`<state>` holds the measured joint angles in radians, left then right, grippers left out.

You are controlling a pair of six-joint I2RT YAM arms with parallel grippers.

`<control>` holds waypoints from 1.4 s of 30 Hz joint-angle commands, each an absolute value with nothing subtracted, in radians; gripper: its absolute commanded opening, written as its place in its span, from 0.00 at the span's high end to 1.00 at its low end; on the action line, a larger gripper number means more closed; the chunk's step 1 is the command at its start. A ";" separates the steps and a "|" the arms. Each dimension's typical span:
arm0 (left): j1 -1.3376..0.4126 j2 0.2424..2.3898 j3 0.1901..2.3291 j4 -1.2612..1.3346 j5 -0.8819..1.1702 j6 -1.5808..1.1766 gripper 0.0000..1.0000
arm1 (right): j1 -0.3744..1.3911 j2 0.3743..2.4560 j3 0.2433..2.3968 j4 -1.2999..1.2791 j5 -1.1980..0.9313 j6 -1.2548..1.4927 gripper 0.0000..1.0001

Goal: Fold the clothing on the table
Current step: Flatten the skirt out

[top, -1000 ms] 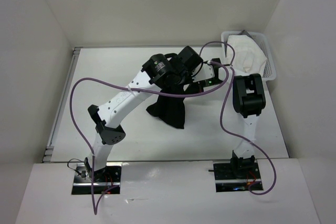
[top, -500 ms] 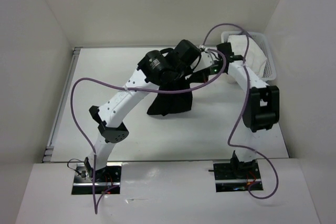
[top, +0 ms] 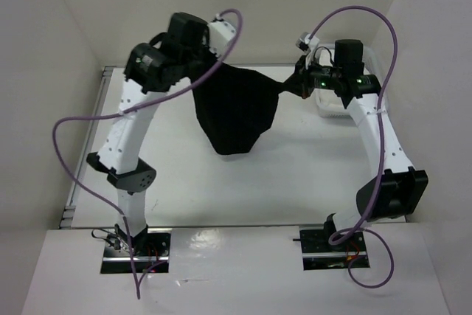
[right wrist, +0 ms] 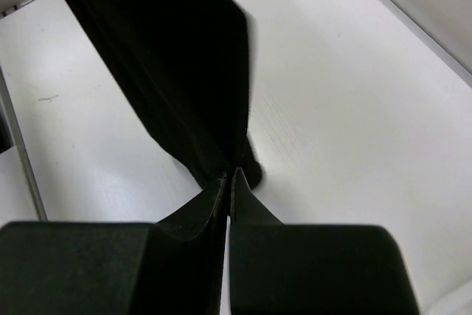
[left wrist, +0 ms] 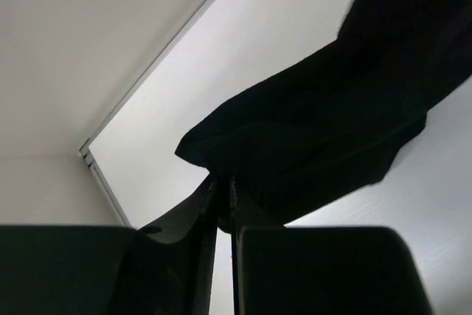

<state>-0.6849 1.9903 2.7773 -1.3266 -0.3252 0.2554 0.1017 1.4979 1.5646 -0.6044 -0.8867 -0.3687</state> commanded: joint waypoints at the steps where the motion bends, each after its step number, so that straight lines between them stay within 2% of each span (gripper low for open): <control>1: -0.589 1.823 2.708 -1.301 -0.203 0.249 0.86 | 0.071 1.433 1.592 -0.661 -0.813 -0.359 1.00; 12: -0.538 1.583 2.311 -1.301 -0.022 0.301 0.87 | -0.009 1.348 1.582 -0.715 -0.838 -0.379 1.00; 17: -0.552 1.464 2.056 -1.213 0.018 0.311 0.87 | -0.009 1.339 1.594 -0.778 -0.887 -0.411 1.00; 27: -0.552 1.322 1.901 -1.111 -0.014 0.282 0.87 | -0.009 1.289 1.559 -0.946 -0.933 -0.580 1.00; 35: -0.552 1.335 1.901 -1.131 0.040 0.253 0.87 | -0.009 1.258 1.539 -1.089 -1.000 -0.678 1.00; 42: -0.552 1.365 1.789 -1.120 0.099 0.235 0.89 | 0.009 1.284 1.526 -1.149 -0.985 -0.704 1.00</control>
